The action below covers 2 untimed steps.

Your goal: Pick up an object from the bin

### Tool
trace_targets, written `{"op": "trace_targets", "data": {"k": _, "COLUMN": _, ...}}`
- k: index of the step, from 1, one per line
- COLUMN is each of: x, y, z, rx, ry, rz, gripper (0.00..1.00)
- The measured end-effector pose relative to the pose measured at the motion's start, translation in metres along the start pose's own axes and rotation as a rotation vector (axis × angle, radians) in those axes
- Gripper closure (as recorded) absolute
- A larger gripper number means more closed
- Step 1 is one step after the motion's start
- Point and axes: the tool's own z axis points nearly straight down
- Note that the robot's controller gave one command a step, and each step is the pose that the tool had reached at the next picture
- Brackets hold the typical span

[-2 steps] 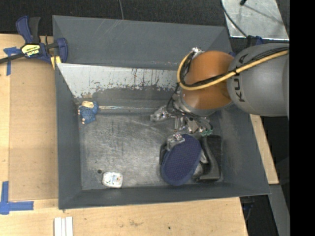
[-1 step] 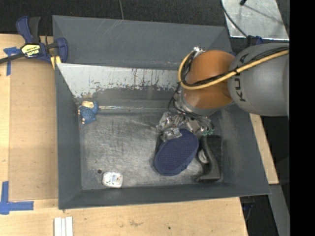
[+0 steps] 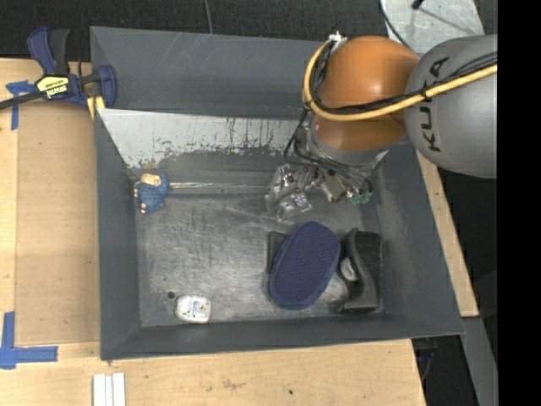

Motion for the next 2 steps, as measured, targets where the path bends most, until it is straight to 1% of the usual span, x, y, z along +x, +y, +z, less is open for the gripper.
{"op": "trace_targets", "data": {"k": 1, "x": 0.003, "y": -0.001, "z": 0.005, "rx": -0.002, "ry": 0.009, "rz": 0.004, "gripper": 0.00}}
{"op": "trace_targets", "data": {"k": 2, "x": 0.041, "y": -0.045, "z": 0.084, "rx": -0.005, "ry": 0.012, "rz": 0.000, "gripper": 0.00}}
